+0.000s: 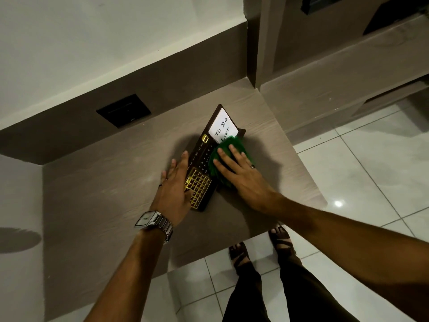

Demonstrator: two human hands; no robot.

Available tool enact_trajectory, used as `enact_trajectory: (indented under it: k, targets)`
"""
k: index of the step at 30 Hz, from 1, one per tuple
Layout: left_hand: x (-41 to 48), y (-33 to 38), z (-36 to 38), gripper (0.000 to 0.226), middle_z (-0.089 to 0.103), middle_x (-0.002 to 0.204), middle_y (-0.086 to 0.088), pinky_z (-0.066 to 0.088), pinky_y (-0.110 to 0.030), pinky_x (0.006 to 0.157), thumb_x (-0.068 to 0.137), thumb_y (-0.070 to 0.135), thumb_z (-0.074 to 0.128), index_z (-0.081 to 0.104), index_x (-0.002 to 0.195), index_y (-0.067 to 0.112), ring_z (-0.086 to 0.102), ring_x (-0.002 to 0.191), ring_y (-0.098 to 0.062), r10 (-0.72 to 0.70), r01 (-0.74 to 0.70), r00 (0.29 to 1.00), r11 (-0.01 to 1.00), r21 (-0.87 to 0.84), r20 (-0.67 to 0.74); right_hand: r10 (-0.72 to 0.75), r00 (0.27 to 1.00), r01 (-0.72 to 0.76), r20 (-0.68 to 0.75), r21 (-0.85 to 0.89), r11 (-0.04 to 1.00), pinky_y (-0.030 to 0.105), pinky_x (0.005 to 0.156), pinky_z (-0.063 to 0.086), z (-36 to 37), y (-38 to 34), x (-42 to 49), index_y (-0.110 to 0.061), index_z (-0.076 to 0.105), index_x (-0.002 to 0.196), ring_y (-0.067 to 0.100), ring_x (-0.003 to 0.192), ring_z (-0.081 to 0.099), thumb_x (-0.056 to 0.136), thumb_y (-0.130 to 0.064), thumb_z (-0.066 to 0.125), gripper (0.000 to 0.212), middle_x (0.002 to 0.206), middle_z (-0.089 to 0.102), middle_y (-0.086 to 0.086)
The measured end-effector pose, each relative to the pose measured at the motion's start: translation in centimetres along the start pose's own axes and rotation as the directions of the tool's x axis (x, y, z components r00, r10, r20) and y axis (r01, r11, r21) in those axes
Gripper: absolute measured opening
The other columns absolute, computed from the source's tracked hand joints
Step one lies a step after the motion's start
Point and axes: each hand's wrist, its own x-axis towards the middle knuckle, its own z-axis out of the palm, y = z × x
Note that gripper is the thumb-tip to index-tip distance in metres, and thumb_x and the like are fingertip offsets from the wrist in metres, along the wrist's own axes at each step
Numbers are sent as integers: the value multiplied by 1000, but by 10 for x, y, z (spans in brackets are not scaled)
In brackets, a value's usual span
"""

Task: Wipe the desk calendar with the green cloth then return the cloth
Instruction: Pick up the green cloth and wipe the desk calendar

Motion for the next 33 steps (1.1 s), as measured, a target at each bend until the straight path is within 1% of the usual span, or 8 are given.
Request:
enact_trajectory:
  k: [4, 8, 15, 19, 22, 25, 30, 33]
  targets:
    - [1, 0, 1, 103, 3, 156, -2, -6, -37, 113, 84, 2, 61, -15, 145, 32, -10, 137, -11, 41, -42, 999, 999, 14, 8, -146, 987, 150, -58, 69, 986, 55, 113, 7, 3, -24, 0, -24, 11, 153, 31, 148, -4, 87, -12, 61, 84, 161, 3, 4]
    - [1, -2, 0, 100, 4, 157, -3, -5, -37, 115, 84, 3, 60, -14, 147, 29, -9, 139, -11, 48, -48, 999, 999, 15, 13, -104, 978, 123, -182, 98, 988, 57, 112, 20, -16, -20, 26, -20, 22, 152, 32, 149, 2, 82, 0, 51, 79, 162, 17, 8]
    - [2, -3, 0, 104, -1, 154, 2, -8, -36, 113, 84, 5, 62, -20, 140, 36, -9, 139, -12, 50, -51, 999, 999, 19, 19, -61, 997, 64, -52, 45, 997, 57, 114, 9, -1, -4, -1, -24, 17, 153, 30, 148, -3, 87, -13, 69, 85, 161, 3, 3]
    - [3, -4, 0, 103, -1, 153, 3, -5, -37, 113, 83, 3, 62, -17, 143, 33, -7, 139, -12, 76, -77, 997, 997, 22, 15, -248, 963, 252, -103, 34, 967, 57, 114, 18, -1, -19, 0, -19, 30, 150, 36, 147, 10, 84, -14, 71, 78, 159, 19, 9]
    - [2, -3, 0, 101, 1, 156, 1, -3, -39, 114, 83, 3, 61, -12, 147, 28, -7, 139, -13, 71, -71, 997, 997, 21, 14, -276, 941, 273, -196, -42, 961, 57, 113, 13, -15, -17, 22, -19, 34, 148, 36, 146, 14, 81, -12, 65, 74, 157, 29, 12]
    - [2, -3, 1, 103, -7, 145, 9, -4, -39, 113, 84, 4, 62, -15, 144, 34, -10, 135, -12, 39, -39, 999, 999, 14, 4, -223, 960, 212, -169, -83, 974, 59, 108, 10, -25, 5, 26, -21, 35, 148, 36, 146, 15, 80, -9, 66, 75, 158, 28, 11]
    - [3, -2, 2, 104, -8, 145, 9, -8, -37, 109, 83, 2, 61, -19, 138, 40, -11, 134, -11, 36, -36, 999, 999, 4, 5, 25, 997, -22, -77, 39, 999, 57, 109, 4, -4, 1, -5, -28, 24, 151, 25, 146, -6, 87, -8, 67, 79, 159, 3, -1]
    - [3, -2, 2, 105, -6, 144, 9, -6, -38, 110, 82, 0, 62, -16, 141, 39, -9, 133, -11, 36, -36, 999, 999, -17, 5, 119, 990, -98, -72, 248, 964, 63, 113, 20, 0, -31, -12, -25, 30, 150, 25, 147, -4, 86, 2, 62, 76, 161, 12, 2]
